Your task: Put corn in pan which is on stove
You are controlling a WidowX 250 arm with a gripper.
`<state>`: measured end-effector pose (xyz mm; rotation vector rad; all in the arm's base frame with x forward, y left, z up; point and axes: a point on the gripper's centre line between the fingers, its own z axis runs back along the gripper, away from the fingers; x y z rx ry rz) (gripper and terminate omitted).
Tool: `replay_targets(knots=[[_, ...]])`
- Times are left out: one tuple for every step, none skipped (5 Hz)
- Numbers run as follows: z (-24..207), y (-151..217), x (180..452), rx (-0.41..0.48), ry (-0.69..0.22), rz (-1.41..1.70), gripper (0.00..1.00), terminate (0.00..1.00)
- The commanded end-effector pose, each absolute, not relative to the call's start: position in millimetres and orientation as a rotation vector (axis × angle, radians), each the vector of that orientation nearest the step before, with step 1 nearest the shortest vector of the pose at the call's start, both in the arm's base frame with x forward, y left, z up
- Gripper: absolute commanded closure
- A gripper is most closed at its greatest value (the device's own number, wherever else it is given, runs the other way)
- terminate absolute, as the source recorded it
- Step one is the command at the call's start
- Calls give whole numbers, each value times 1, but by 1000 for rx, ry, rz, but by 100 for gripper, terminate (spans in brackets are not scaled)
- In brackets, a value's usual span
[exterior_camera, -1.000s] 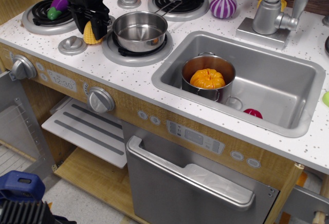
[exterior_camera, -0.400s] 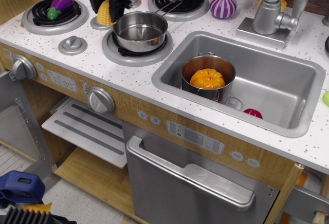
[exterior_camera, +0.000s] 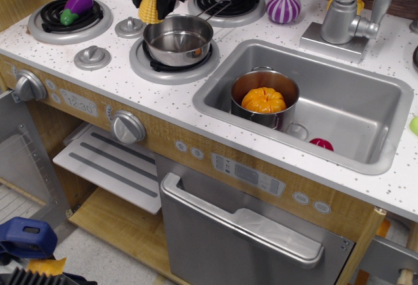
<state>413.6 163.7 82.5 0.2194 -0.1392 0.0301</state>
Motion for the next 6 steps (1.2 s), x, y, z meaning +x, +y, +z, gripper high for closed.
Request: replay_targets(knots=[[133, 154, 413, 231, -264, 68, 0, 0], [127, 150, 416, 198, -266, 48, 0, 0], [122, 149, 417, 174, -263, 43, 0, 0], [121, 152, 418, 153, -263, 30, 0, 0], [121, 152, 418, 153, -263, 30, 0, 0], [121, 152, 418, 153, -263, 30, 0, 0]])
